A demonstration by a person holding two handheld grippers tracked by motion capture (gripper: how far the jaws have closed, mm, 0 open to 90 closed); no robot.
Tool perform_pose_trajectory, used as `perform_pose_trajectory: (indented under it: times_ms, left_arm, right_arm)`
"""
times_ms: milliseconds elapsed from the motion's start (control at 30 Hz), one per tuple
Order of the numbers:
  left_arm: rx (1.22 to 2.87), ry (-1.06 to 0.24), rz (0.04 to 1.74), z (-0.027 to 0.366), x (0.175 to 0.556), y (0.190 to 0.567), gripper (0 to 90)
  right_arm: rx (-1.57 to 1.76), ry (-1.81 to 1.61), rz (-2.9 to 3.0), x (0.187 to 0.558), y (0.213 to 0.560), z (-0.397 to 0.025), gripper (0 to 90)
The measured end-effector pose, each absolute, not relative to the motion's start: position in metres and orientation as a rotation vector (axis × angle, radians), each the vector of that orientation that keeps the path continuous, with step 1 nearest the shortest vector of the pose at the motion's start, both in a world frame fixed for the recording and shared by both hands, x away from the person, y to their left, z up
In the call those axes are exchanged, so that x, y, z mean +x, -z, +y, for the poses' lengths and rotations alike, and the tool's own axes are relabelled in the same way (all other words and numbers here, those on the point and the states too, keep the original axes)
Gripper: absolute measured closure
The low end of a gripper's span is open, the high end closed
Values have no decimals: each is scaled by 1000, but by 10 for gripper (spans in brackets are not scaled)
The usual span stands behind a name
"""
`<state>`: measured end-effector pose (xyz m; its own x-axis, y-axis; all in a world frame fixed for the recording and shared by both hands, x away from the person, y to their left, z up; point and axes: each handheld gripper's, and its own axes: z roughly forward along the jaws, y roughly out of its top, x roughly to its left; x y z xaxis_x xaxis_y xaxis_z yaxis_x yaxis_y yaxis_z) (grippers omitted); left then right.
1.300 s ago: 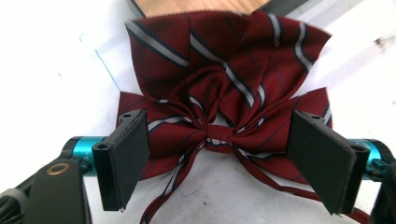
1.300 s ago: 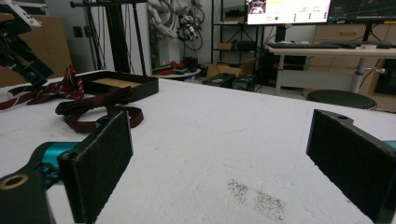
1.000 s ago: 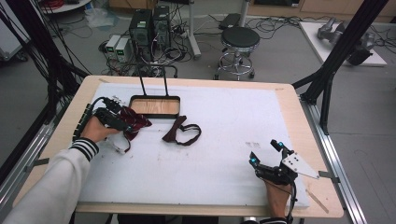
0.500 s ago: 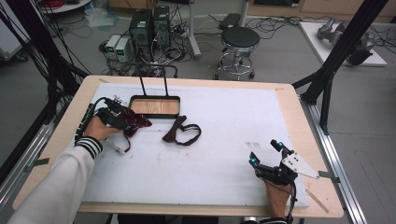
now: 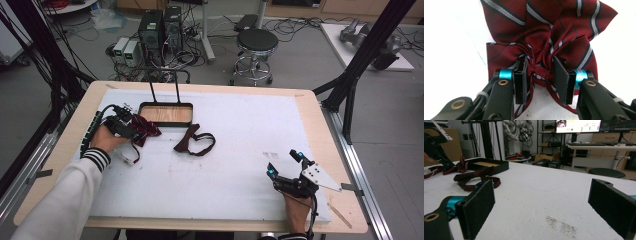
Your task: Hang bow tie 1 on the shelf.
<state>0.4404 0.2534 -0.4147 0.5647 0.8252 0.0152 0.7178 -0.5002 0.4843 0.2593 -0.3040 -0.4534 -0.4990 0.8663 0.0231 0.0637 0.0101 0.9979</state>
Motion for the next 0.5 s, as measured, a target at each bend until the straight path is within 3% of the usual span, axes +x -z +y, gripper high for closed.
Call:
perform_pose_trajectory:
  times_ms: [500]
  left_arm:
    - [2291, -383, 1191, 265, 428, 409, 655]
  right_arm:
    - [969, -1557, 1634, 259, 453, -304, 63]
